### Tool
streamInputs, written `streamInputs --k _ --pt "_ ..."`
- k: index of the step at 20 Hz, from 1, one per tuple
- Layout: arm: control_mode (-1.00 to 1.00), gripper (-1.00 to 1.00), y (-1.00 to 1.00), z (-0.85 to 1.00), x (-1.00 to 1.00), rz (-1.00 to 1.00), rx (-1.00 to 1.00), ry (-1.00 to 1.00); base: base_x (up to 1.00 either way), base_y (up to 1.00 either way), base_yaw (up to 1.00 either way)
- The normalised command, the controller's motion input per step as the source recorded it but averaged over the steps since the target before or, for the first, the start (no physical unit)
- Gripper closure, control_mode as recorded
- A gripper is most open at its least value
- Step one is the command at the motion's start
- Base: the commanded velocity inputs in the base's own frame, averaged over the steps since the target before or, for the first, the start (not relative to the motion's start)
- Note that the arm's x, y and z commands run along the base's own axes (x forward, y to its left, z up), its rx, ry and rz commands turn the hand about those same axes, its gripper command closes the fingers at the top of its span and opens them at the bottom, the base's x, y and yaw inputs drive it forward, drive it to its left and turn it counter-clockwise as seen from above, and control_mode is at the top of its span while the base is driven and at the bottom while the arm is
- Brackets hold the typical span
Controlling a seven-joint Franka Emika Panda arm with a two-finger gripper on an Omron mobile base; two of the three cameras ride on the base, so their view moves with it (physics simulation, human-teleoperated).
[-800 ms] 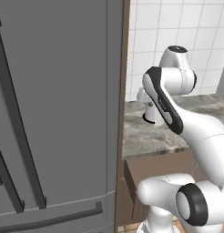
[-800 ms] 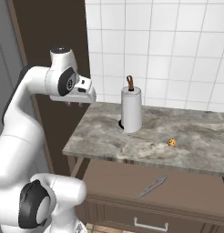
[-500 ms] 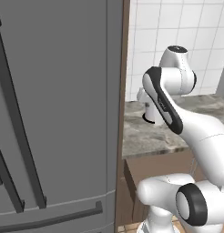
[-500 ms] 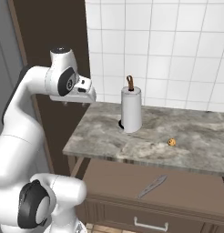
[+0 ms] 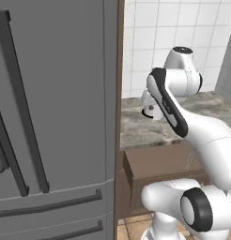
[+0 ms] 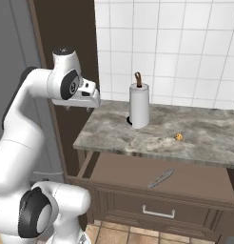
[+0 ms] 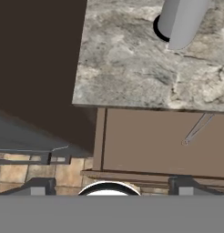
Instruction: Pick the tongs from the drawer and place it on the counter.
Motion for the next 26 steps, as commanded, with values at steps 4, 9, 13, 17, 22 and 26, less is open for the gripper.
streamInputs --k 4,9,13,17,22,26 --pt "1.00 -1.00 0.00 0.00 0.00 0.00 0.00 0.00 -0.49 -0.06 0.00" --pt "1.00 -1.00 0.00 0.00 0.00 0.00 0.00 0.00 -0.11 -0.19 0.00" --pt "1.00 -1.00 0.00 0.00 0.00 0.00 0.00 0.00 0.00 -0.29 0.00" --pt "-1.00 -1.00 -0.11 -0.02 0.00 0.00 0.00 0.00 0.00 -0.13 0.00" --pt "-1.00 -1.00 -0.23 -0.10 0.00 0.00 0.00 0.00 0.00 0.00 0.00" --pt "-1.00 -1.00 -0.26 -0.20 0.00 0.00 0.00 0.00 0.00 0.00 0.00"
